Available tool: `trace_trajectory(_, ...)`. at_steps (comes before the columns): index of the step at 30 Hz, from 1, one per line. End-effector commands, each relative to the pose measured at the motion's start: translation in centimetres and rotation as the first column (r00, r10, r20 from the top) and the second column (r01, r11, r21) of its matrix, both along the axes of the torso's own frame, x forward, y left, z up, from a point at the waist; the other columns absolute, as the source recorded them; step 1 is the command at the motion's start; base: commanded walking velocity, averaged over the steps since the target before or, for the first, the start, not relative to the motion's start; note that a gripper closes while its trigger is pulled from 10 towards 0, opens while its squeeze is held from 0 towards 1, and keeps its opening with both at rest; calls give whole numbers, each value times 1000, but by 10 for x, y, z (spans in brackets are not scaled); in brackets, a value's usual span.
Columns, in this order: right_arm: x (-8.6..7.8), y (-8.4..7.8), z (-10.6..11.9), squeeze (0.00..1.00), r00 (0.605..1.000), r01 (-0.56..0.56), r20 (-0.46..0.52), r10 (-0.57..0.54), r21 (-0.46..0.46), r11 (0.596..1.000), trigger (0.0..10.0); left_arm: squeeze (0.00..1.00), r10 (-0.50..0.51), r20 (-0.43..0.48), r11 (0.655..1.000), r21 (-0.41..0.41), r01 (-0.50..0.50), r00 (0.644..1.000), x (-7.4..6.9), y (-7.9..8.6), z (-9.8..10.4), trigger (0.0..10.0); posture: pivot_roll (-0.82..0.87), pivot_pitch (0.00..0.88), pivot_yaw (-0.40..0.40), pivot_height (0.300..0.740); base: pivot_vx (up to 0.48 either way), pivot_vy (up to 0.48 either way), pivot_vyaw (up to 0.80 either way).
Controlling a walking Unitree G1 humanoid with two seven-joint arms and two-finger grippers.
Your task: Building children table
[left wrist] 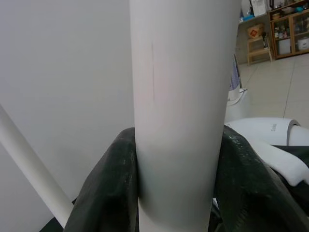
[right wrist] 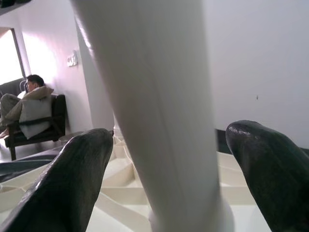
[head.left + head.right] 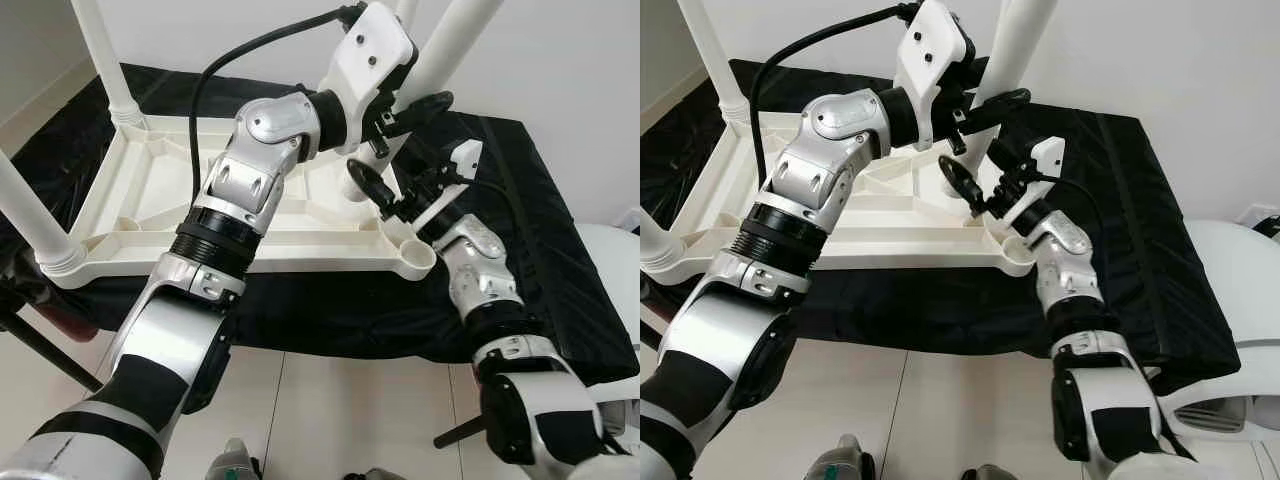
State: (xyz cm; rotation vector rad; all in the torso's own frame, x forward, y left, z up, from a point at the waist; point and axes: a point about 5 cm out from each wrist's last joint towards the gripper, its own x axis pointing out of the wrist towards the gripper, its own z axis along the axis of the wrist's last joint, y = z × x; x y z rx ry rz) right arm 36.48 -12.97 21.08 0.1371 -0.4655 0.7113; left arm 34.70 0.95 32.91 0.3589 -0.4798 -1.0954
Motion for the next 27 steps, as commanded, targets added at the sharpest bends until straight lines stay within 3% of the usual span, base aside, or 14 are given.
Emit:
trace_trajectory(1, 0, -1, 5, 0, 999, 30, 32, -30, 4, 1000, 10000, 0, 50, 27, 998, -43, -49, 998, 1, 0, 10, 10000, 114, 0, -69, 740, 0, 0, 0)
trace_trajectory(4, -2, 5, 4, 0, 998, 53, 39, -54, 25, 998, 10000, 0, 50, 27, 998, -49, -49, 998, 1, -1, 11, 10000, 117, 0, -69, 740, 0, 0, 0)
trace_trajectory(5, -3, 7, 4, 0, 998, 55, 42, -56, 24, 998, 6353, 0, 50, 26, 998, -50, -49, 998, 1, -1, 11, 10000, 115, 0, -66, 740, 0, 0, 0)
trace_trajectory(8, -3, 9, 3, 0, 997, 57, 45, -58, 24, 998, 6353, 0, 50, 26, 998, -51, -48, 998, 1, -1, 12, 10000, 115, 0, -66, 740, 0, 0, 0)
trace_trajectory(10, -3, 9, 3, 0, 997, 68, 43, -69, 31, 997, 1451, 0, 47, 26, 998, -52, -45, 999, 1, -1, 12, 10000, 112, 0, -65, 740, 0, 0, 0)
trace_trajectory(13, -3, 9, 3, 0, 997, 68, 43, -69, 31, 997, 1451, 0, 47, 26, 998, -52, -45, 999, 1, -1, 12, 10000, 112, 0, -65, 740, 0, 0, 0)
trace_trajectory(14, -2, 8, 4, 0, 996, 75, 43, -76, 31, 997, 0, 0, 43, 28, 998, -52, -42, 999, 0, -2, 13, 10000, 112, 0, -63, 740, 0, 0, 0)
trace_trajectory(27, 2, -1, 8, 0, 991, 123, 49, -124, 25, 992, 0, 0, 36, 38, 999, -7, -35, 999, -2, -3, 6, 10000, 116, 0, -66, 740, 0, 0, 0)
